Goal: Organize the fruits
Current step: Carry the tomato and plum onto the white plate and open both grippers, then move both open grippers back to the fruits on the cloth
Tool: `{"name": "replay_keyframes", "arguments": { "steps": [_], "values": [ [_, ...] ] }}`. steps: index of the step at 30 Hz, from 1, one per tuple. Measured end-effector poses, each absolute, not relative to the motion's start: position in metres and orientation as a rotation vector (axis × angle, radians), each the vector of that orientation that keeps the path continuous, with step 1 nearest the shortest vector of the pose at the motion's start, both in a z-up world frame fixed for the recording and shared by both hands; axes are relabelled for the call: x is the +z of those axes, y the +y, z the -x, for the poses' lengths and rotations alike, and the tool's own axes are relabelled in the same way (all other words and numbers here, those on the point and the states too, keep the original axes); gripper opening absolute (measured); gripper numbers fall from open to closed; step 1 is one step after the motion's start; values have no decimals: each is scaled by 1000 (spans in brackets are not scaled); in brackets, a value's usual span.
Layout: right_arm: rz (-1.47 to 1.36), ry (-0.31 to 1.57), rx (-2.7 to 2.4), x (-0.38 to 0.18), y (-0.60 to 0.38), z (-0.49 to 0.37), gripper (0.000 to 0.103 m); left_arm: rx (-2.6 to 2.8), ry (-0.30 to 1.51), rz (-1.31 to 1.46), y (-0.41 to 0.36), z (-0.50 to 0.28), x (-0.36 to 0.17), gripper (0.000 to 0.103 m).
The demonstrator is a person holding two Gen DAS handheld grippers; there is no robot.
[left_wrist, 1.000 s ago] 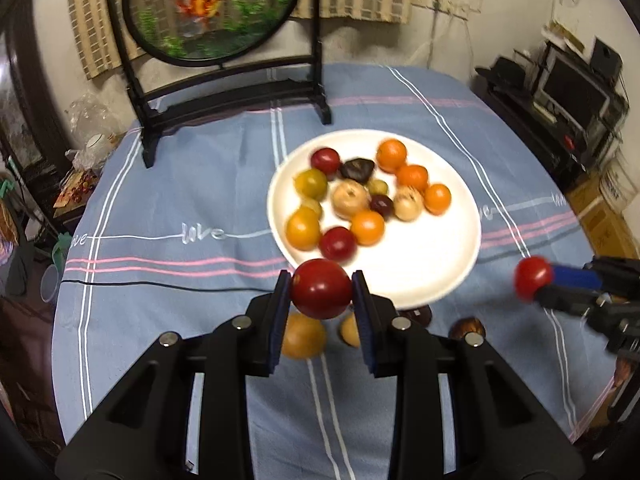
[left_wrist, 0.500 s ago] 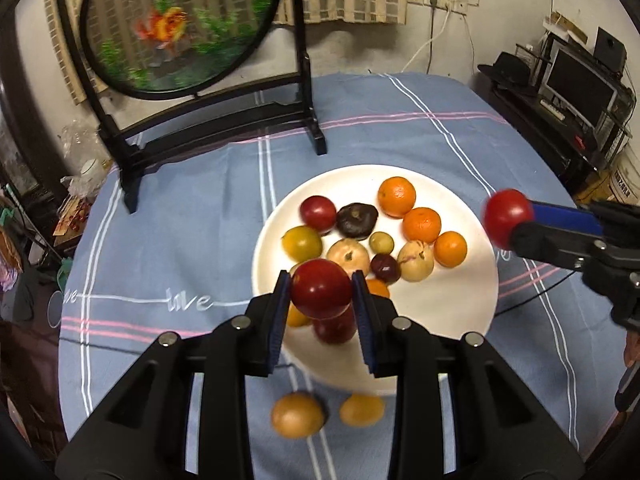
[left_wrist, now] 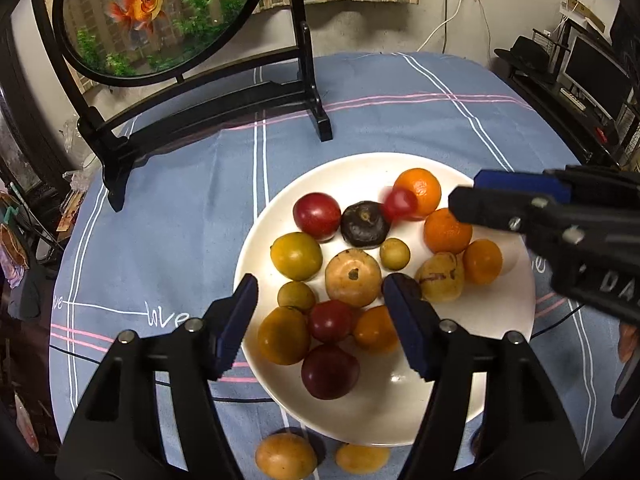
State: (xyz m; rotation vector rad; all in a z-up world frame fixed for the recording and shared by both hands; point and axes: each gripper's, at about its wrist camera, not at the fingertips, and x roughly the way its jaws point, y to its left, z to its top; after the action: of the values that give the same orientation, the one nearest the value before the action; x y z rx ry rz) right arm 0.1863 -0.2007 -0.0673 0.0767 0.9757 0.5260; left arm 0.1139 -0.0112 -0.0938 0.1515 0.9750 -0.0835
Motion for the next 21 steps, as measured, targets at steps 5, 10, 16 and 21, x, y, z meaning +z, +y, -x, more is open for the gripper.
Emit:
{"name": "replay_keyframes", "arguments": {
  "steps": [5, 10, 16, 21],
  "values": [
    [-63, 962, 524, -60, -209, -178, 30, -57, 969, -101, 6, -106, -89, 70],
    [-44, 972, 534, -58, -221, -147, 30, 4, 972, -22, 40, -89, -81, 73],
    [14, 1028, 551, -76, -229, -77, 30, 41, 989, 18, 67, -53, -82, 77],
    [97, 1119, 582, -108, -220, -24, 30, 37, 1044, 20, 72, -15, -96, 78]
  ]
}}
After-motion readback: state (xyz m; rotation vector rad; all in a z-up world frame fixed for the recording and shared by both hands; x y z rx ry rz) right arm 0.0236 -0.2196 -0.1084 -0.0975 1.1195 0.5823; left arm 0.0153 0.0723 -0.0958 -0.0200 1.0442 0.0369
